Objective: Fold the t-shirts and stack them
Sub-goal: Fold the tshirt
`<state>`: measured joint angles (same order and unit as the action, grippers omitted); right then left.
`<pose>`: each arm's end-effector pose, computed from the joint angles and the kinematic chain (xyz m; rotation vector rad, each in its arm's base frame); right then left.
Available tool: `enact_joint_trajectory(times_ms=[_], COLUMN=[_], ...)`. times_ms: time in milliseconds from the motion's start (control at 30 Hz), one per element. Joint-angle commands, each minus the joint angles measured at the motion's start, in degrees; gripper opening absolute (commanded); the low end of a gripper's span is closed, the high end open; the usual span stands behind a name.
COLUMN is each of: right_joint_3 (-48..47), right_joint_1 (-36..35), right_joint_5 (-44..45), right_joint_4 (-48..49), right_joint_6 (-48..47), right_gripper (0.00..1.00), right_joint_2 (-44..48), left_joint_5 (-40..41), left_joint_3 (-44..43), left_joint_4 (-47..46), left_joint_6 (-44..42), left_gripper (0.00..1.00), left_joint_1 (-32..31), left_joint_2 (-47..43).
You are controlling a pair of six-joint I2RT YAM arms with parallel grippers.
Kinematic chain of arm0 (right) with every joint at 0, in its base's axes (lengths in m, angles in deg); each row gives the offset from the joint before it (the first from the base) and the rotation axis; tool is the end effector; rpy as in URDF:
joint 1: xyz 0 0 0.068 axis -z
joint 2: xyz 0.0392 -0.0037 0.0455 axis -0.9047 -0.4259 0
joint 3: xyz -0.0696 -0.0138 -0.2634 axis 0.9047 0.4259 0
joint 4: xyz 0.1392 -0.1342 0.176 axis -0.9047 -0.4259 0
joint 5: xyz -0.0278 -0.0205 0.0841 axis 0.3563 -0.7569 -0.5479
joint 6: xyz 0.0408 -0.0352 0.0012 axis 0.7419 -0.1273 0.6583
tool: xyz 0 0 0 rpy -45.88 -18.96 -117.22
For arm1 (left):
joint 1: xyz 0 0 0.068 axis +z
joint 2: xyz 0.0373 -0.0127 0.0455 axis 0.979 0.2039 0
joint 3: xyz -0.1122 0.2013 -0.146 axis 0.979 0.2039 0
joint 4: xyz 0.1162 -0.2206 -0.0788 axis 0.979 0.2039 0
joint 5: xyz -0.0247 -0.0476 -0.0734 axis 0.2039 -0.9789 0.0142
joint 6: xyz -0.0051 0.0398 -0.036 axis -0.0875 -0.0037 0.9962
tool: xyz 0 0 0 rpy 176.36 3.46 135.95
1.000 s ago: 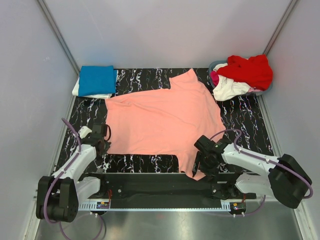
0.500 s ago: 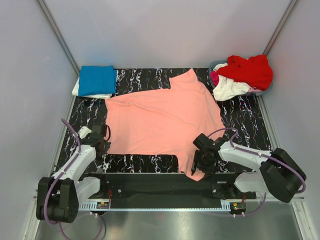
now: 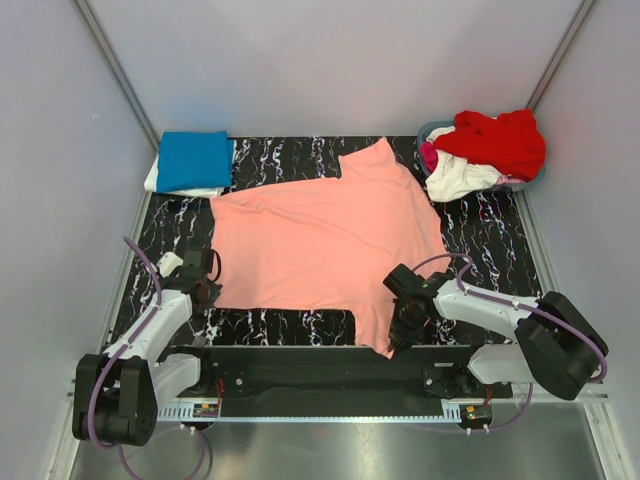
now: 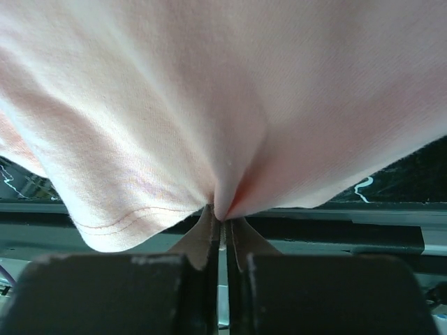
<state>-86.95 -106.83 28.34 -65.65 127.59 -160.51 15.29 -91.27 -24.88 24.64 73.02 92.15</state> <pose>0.1316 0.1267 0.1359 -0.3390 -3.0650 -0.3268 0.1663 -0.0028 0.1589 -1.2605 2.2655 0.0894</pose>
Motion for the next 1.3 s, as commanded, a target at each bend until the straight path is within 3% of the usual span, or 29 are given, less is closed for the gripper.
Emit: enact_joint_trajectory(times_ms=[0, 467, 667, 1000, 1267], right_joint_3=[-0.30, -7.06, -12.51, -14.28, -10.42], right_joint_1=[1.35, 1.26, 1.26, 1.35, 1.35], right_joint_5=[12.22, 15.46, 16.79, 15.48, 7.83], right_joint_4=[5.27, -15.04, -24.09, -27.97, -25.61], right_joint_6=[0.42, 5.60, 6.56, 5.60, 3.32], right_gripper=[0.00, 0.00, 0.00, 0.00, 0.00], right_joint_2=[0.41, 23.78, 28.53, 32.48, 33.54], left_joint_5=[-0.47, -7.85, -16.28, -15.77, -12.87], left_joint_3=[-0.19, -4.85, -4.50, -11.88, -18.02], left_joint_4=[-1.93, 13.00, 14.94, 28.21, 36.48], left_joint_6=[-0.97, -3.35, -1.15, -4.22, -7.65], left_gripper=[0.00, 0.00, 0.00, 0.02, 0.07], left_joint_1=[0.38, 0.29, 0.03, 0.03, 0.03], left_joint_2=[-0.40, -16.57, -19.56, -23.95, -26.51])
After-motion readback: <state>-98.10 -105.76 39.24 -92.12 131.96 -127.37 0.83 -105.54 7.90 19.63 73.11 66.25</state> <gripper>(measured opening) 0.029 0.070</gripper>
